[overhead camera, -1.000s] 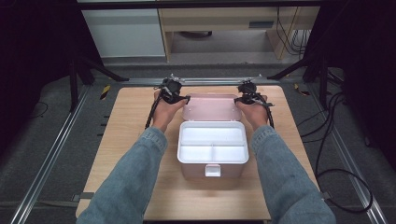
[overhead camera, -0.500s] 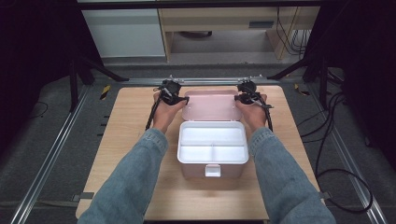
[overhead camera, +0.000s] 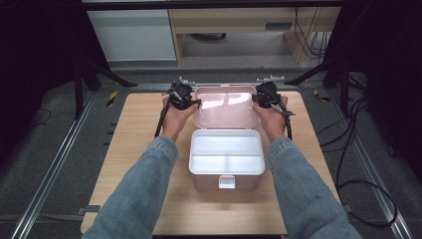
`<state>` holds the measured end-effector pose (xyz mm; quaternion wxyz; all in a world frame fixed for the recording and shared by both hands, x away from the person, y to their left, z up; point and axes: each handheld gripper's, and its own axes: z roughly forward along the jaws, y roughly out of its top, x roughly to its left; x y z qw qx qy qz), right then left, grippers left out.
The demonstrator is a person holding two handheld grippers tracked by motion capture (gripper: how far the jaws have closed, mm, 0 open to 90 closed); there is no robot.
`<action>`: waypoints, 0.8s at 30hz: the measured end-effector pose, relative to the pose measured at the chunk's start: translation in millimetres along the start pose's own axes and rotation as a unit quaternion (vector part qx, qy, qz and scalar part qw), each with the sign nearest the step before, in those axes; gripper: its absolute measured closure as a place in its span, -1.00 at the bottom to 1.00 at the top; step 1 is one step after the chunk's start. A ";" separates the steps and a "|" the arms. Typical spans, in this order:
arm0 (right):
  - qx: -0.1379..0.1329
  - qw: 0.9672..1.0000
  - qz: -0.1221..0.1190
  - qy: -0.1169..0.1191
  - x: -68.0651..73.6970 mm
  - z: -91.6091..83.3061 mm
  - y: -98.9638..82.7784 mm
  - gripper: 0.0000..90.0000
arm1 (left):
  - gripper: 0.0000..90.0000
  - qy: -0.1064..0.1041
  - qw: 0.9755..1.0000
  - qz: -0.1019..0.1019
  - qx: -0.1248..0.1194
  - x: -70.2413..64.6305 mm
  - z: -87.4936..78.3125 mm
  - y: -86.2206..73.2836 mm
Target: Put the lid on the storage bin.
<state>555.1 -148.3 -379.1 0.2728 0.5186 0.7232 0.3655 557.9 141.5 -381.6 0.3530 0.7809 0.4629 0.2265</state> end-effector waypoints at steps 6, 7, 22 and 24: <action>-0.016 1.000 -0.007 -0.001 2.0 -10.9 4.6 0.84 | 0.43 -0.004 1.000 -0.005 -0.013 -4.5 -5.8 8.3; -0.017 1.000 -0.007 -0.001 2.3 -12.8 5.3 0.84 | 0.47 0.002 1.000 -0.007 -0.013 -5.2 -7.6 9.4; -0.044 0.999 -0.020 0.013 -1.0 -42.5 9.9 0.62 | 0.79 0.018 0.999 -0.003 -0.042 -21.3 -46.3 20.5; -0.045 0.999 -0.019 0.019 -2.5 -46.7 10.6 0.69 | 0.81 0.022 0.999 0.001 -0.047 -24.8 -51.1 21.3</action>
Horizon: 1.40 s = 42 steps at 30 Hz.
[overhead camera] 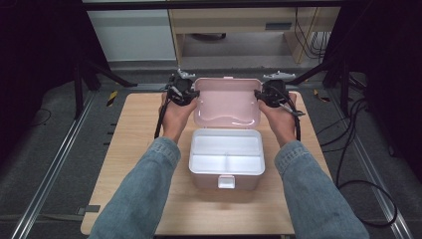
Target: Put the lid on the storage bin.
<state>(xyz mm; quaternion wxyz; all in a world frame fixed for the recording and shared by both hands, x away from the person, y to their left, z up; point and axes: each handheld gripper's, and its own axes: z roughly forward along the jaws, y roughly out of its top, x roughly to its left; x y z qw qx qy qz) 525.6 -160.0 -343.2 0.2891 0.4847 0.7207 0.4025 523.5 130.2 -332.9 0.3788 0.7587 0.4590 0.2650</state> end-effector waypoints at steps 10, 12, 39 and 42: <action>-0.031 0.999 -0.012 -0.005 9.2 -29.9 1.6 0.86 | 0.81 0.005 0.999 0.004 -0.034 -9.4 -28.2 -6.0; -0.044 0.999 -0.016 -0.008 13.3 -39.0 -0.9 0.86 | 0.64 0.000 0.999 0.001 -0.038 -10.7 -36.8 -10.3; -0.053 0.993 -0.013 0.109 30.3 -137.2 -103.9 0.61 | -0.13 -0.004 0.998 -0.047 -0.033 36.5 -109.9 -183.5; -0.039 0.991 -0.007 0.125 25.4 -140.2 -112.3 0.57 | -0.14 -0.002 0.998 -0.057 -0.033 40.4 -108.0 -187.7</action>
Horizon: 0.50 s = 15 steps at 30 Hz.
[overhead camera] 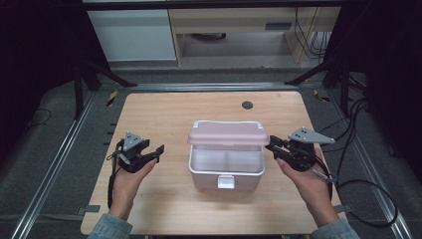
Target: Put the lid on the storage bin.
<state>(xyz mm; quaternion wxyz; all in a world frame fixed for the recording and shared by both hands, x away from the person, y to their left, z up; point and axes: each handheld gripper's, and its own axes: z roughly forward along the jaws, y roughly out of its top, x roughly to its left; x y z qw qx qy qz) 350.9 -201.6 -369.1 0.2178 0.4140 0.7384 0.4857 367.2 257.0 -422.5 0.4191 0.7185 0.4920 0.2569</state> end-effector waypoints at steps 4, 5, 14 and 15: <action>0.012 1.000 -0.007 0.011 1.2 -4.2 -7.8 0.52 | -0.17 0.006 1.000 0.006 0.001 1.0 1.4 -2.3; 0.016 1.000 -0.012 0.010 1.0 -5.3 -9.5 0.50 | -0.18 0.010 1.000 0.009 0.003 1.3 1.5 -2.8; 0.044 0.998 -0.006 -0.053 -33.7 -17.5 -36.5 0.18 | -0.39 0.030 0.999 0.029 0.026 2.7 14.8 -7.6; 0.047 0.997 0.000 -0.063 -41.4 -13.8 -41.0 0.08 | -0.45 0.036 0.998 0.033 0.032 5.2 18.1 -9.4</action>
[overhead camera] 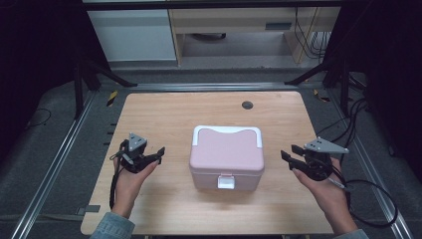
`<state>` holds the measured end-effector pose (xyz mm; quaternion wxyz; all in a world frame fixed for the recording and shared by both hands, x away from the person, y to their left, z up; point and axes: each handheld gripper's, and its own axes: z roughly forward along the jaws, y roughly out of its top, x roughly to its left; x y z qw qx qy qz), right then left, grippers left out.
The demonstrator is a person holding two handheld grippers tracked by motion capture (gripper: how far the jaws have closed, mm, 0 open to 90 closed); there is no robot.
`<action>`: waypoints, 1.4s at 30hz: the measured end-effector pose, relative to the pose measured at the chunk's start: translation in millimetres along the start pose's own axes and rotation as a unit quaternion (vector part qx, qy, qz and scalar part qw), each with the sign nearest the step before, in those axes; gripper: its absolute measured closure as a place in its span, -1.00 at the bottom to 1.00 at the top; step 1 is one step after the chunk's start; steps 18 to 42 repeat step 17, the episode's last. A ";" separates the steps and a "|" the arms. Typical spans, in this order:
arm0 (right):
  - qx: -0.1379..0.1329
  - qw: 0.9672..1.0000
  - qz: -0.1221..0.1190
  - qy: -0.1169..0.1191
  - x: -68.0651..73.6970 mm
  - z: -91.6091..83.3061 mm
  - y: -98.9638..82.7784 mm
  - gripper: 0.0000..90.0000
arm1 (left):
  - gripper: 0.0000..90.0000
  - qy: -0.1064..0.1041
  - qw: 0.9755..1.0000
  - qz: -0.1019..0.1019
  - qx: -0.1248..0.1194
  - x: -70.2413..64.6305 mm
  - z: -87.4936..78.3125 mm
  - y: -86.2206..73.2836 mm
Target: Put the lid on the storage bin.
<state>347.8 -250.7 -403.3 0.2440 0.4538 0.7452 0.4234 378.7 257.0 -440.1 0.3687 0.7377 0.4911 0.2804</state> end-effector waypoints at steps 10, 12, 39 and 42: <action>0.060 0.996 0.038 -0.047 -35.5 68.5 -32.1 -0.72 | -0.86 0.024 0.996 0.013 0.086 30.3 33.4 -38.1; 0.074 0.995 0.037 -0.047 -36.0 78.6 -39.2 -0.74 | -0.87 0.027 0.995 0.014 0.092 33.2 36.4 -44.6; 0.091 0.994 0.030 -0.053 -31.3 92.6 -57.4 -0.79 | -0.88 0.020 0.995 0.004 0.099 36.0 41.7 -52.6; 0.091 0.994 0.030 -0.053 -31.3 92.6 -57.4 -0.79 | -0.88 0.020 0.995 0.004 0.099 36.0 41.7 -52.6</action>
